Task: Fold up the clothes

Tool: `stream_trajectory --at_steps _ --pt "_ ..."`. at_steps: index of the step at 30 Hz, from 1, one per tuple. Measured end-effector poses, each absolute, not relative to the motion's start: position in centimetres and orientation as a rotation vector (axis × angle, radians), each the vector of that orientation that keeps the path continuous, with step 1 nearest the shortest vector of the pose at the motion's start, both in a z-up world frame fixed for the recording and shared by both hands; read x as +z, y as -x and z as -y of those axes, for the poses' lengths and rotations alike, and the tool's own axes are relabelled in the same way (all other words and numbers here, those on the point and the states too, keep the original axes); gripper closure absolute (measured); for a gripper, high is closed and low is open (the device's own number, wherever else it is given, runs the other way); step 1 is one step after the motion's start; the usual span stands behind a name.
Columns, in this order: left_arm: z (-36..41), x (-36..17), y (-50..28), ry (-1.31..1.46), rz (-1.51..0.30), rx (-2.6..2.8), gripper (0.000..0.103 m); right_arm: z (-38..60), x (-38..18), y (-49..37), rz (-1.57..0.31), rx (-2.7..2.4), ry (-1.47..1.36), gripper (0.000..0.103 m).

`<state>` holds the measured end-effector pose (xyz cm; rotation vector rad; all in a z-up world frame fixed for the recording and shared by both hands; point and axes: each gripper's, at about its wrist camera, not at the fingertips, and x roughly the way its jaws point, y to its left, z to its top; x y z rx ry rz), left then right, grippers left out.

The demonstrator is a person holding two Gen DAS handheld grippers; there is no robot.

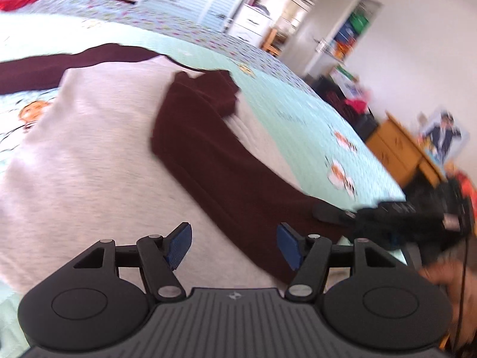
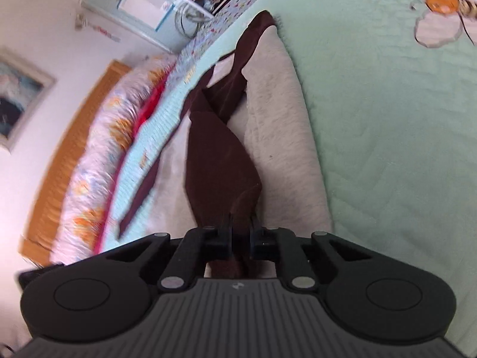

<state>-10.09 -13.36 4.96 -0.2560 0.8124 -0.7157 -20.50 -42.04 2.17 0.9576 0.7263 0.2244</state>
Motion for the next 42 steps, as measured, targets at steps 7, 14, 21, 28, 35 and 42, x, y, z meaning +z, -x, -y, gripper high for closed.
stream_trajectory --at_steps 7,14,21,28,35,42 --pt "13.0 4.7 9.0 0.365 -0.831 -0.67 0.038 41.6 -0.6 23.4 -0.711 0.241 -1.182 0.09" --pt "14.4 5.1 7.6 0.358 -0.807 -0.66 0.038 40.5 2.0 22.2 -0.773 0.23 -0.852 0.089" --pt "15.6 4.8 5.6 0.456 -0.788 -0.691 0.038 39.6 3.1 22.1 -0.801 0.25 -0.693 0.089" --pt "16.5 3.4 4.8 0.46 -0.805 -0.722 0.037 42.0 5.4 22.2 -0.728 0.12 -0.685 0.047" --pt "16.7 2.4 5.1 0.406 -0.83 -0.816 0.036 42.7 8.8 11.4 -0.64 0.215 -0.644 0.044" --pt "16.3 1.7 4.8 0.432 -0.859 -0.875 0.036 39.8 7.0 -5.7 -0.753 0.325 -0.585 0.043"
